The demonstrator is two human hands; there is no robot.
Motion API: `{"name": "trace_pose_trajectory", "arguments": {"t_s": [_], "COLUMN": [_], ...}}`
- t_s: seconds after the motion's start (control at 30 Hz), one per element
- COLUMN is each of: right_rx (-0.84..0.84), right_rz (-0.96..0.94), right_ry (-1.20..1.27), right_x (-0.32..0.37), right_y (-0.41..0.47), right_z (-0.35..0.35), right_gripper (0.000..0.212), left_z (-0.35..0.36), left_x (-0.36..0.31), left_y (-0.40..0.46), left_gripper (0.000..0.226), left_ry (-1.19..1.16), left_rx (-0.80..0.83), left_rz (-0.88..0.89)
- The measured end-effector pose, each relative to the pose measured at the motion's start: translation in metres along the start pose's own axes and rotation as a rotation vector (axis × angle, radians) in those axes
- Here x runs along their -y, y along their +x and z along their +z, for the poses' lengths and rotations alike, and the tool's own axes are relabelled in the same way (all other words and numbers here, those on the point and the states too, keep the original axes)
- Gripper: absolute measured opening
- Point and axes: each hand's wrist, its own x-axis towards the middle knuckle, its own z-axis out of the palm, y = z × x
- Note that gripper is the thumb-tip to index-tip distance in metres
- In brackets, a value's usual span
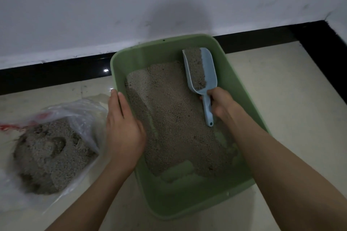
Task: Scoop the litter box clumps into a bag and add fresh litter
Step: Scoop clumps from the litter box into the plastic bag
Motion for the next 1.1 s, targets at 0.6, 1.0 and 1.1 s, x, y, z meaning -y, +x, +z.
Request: {"name": "trace_pose_trajectory", "arguments": {"t_s": [0.6, 1.0, 1.1], "right_rx": [0.101, 0.312, 0.385], "right_rz": [-0.137, -0.180, -0.134], "right_ry": [-0.336, -0.690, -0.818], "right_x": [-0.029, -0.045, -0.053], "right_y": [-0.139, -0.214, -0.225], "right_z": [-0.040, 0.039, 0.076], "right_gripper": [0.026, 0.026, 0.018], "left_z": [-0.023, -0.109, -0.128], "left_x": [-0.003, 0.115, 0.156], "left_y": [0.006, -0.082, -0.095], "left_gripper": [0.060, 0.050, 0.060], "left_ry": [-0.029, -0.039, 0.010], "left_rx": [0.156, -0.127, -0.195], "left_rz": [-0.057, 0.091, -0.131]}}
